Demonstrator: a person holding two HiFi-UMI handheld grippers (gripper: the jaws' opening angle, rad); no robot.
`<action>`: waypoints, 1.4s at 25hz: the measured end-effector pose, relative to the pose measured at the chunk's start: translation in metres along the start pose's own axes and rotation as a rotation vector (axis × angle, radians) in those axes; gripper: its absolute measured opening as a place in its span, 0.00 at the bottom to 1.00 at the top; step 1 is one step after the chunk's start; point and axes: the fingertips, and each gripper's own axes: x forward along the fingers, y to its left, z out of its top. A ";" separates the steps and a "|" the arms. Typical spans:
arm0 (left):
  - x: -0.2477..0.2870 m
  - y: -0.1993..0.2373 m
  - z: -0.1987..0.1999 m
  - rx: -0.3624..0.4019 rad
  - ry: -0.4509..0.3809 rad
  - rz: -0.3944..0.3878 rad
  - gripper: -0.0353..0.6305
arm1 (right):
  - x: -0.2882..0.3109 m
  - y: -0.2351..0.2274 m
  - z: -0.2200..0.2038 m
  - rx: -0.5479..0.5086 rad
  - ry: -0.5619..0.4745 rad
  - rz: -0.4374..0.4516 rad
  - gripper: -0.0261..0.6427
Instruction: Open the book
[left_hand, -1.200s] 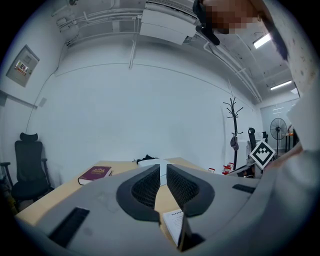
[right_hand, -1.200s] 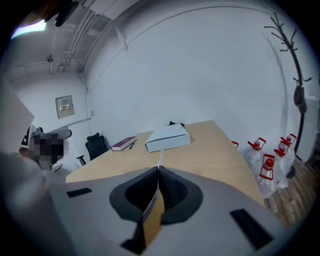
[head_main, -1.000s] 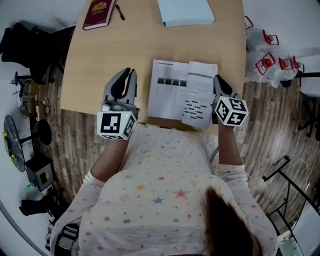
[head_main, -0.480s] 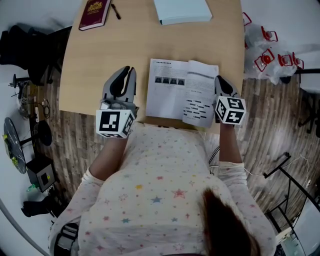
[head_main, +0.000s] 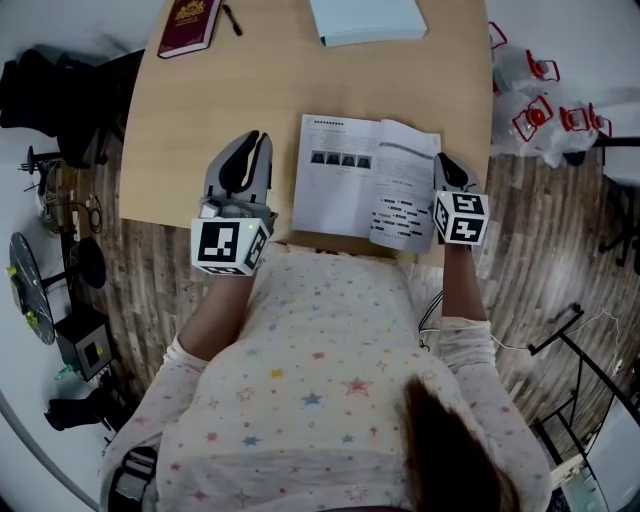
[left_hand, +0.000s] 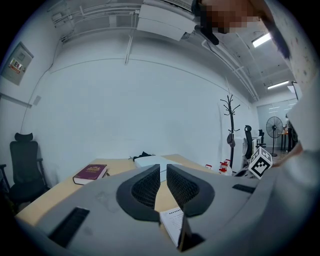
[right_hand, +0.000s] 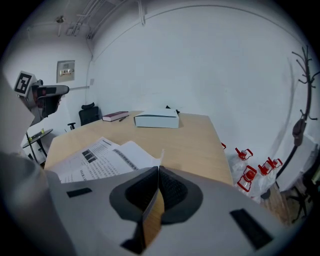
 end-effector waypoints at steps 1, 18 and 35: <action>0.000 0.000 0.000 0.000 0.000 0.002 0.12 | 0.000 -0.001 -0.002 -0.002 0.005 -0.001 0.05; -0.007 0.006 -0.002 -0.001 0.005 0.016 0.12 | 0.005 -0.019 -0.027 -0.031 0.067 -0.039 0.05; -0.019 0.012 -0.003 -0.004 0.000 0.027 0.12 | 0.004 -0.020 -0.028 -0.073 0.074 -0.077 0.06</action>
